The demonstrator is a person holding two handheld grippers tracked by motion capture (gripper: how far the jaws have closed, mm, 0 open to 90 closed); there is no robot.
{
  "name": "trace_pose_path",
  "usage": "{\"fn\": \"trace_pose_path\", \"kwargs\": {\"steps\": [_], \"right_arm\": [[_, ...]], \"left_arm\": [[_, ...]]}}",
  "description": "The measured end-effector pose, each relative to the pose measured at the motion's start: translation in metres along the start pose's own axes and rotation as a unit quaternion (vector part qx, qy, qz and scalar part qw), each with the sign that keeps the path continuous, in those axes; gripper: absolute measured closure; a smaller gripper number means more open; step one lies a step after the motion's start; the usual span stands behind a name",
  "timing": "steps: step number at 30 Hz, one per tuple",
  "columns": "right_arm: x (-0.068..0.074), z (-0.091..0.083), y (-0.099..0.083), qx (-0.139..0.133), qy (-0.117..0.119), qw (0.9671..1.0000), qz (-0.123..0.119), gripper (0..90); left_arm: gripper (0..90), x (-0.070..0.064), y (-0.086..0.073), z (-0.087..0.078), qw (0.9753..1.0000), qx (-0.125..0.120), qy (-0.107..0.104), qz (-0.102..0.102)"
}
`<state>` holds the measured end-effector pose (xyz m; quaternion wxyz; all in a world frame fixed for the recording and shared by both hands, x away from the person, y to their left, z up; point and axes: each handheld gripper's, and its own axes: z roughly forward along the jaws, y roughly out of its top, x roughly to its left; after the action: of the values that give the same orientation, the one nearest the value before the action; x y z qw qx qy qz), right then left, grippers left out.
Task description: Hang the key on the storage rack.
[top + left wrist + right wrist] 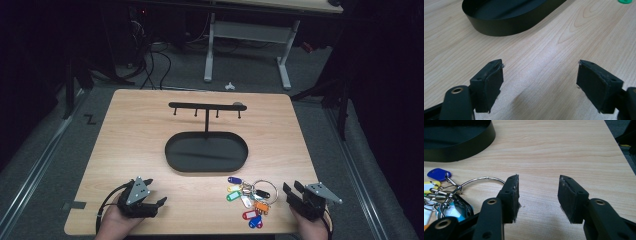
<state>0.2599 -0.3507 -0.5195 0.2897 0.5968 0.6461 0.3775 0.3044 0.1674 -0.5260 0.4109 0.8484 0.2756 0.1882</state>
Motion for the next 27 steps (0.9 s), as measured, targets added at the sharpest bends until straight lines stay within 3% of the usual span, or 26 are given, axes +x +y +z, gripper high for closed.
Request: {"fn": "trace_pose_path", "kwargs": {"steps": [8,27], "right_arm": [[0.0025,0.0005,-0.0003,0.001,0.007,0.9999,-0.012,49.5],[0.0036,0.0028,-0.0012,0.006,0.017,0.9998,-0.012,47.5]], "left_arm": [[22.0,0.0001,-0.0001,-0.0001,1.0000,-0.001,-0.002,0.000],[21.9,-0.0005,-0.0001,0.0007,1.0000,0.002,-0.006,0.002]]}}
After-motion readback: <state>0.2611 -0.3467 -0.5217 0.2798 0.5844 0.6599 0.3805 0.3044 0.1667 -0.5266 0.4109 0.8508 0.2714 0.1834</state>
